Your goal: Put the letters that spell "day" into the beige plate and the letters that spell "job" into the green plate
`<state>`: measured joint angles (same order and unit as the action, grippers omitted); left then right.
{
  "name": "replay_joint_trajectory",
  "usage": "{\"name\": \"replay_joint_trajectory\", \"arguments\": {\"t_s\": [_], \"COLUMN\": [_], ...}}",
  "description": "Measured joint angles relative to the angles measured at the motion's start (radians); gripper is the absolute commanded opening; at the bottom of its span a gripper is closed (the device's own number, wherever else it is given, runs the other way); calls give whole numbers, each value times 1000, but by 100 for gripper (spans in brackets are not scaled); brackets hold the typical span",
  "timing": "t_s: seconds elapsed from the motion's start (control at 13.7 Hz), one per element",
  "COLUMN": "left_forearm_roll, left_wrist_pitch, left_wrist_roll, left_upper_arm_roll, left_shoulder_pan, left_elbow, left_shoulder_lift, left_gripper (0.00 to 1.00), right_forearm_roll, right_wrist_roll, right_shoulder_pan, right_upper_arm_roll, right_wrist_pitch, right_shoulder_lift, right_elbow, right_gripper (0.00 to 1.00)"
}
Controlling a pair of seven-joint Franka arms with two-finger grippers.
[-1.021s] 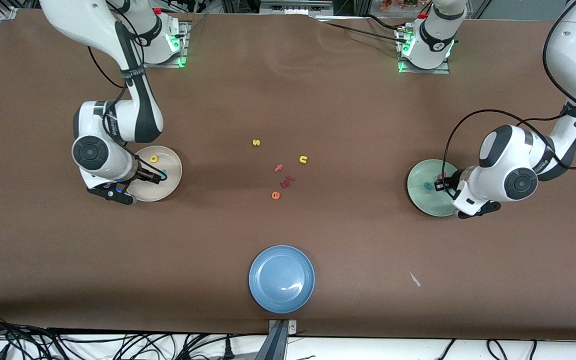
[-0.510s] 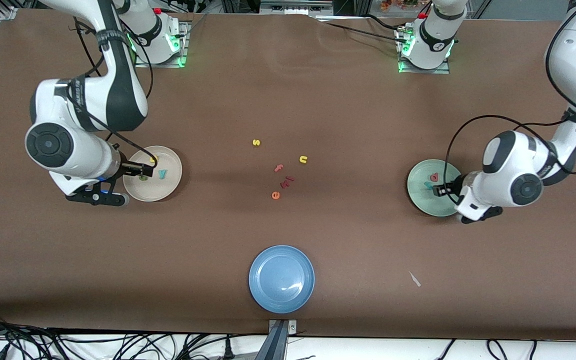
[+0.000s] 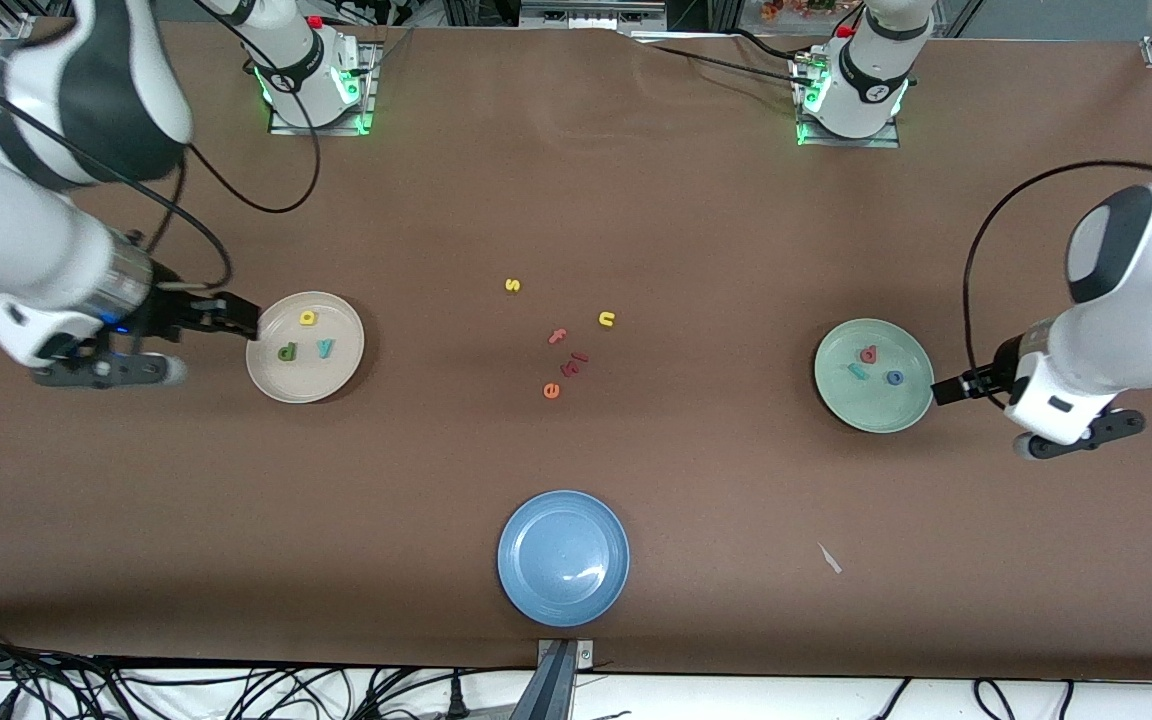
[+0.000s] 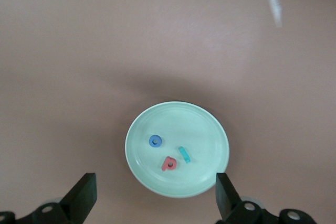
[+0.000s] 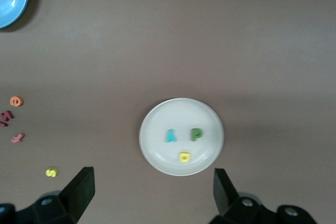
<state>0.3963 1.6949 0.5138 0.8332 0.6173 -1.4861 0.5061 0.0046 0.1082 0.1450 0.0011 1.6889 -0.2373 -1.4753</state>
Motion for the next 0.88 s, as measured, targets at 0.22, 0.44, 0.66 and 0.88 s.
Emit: {"name": "replay_joint_trajectory", "arguments": {"t_s": [0.22,0.44,0.66,0.88], "left_forearm_roll": [0,0,0,0], "left_wrist_pitch": [-93,-95,-98,-98], "left_wrist_roll": [-27,-27,-28,-33], "left_upper_arm_roll": [40,56,67,70], "left_shoulder_pan": [-1,-3,-3,-3], "left_elbow": [90,144,173,176], "left_shoulder_lift": [-3,-3,-3,-1], "left_gripper": [100,100,100,100], "right_forearm_roll": [-11,-8,4,5], "right_wrist_roll": [-19,-16,-6,-4], "right_shoulder_pan": [-114,-121,-121,-119], "right_upper_arm_roll": [74,81,77,59], "right_wrist_pitch": [-35,-36,-13,21], "right_shoulder_lift": [95,184,219,220], "right_elbow": [-49,-135,-178,-188], "right_gripper": [100,100,100,100]}}
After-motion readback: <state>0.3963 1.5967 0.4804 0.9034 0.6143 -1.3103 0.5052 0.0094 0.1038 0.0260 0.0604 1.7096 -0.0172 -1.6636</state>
